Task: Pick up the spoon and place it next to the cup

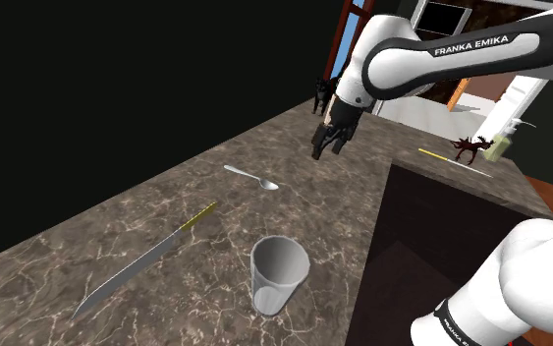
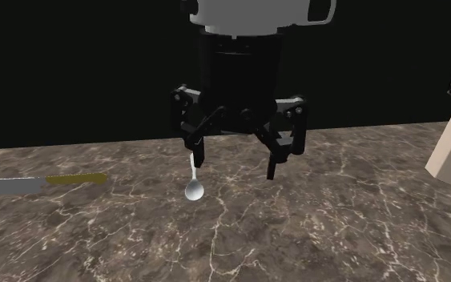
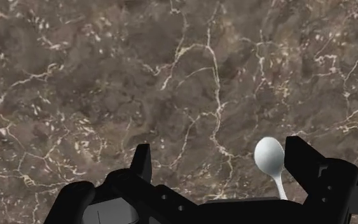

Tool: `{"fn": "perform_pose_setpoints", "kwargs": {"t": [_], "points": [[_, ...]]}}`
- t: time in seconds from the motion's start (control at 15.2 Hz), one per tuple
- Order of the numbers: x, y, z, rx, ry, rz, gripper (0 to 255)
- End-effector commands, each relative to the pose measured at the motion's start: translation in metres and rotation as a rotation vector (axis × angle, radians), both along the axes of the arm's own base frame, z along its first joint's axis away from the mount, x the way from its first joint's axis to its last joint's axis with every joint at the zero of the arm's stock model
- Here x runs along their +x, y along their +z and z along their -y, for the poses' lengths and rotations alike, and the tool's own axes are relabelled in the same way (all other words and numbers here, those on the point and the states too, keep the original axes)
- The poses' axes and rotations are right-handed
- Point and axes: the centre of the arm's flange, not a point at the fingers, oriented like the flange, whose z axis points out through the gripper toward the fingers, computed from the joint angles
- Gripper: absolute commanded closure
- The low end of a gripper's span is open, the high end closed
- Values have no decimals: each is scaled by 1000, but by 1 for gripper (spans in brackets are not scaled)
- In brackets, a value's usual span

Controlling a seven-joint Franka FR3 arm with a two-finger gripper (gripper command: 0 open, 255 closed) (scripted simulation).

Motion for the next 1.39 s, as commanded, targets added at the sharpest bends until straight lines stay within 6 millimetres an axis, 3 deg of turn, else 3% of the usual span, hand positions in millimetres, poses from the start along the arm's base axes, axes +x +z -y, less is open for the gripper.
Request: {"fn": "perform_pose_setpoints", "kwargs": {"t": [0.0, 0.99, 1.32], "points": [[18, -12, -14, 12, 18, 15, 0], [143, -96, -114, 98, 150, 113, 0], [148, -121, -118, 98, 150, 113, 0]]}}
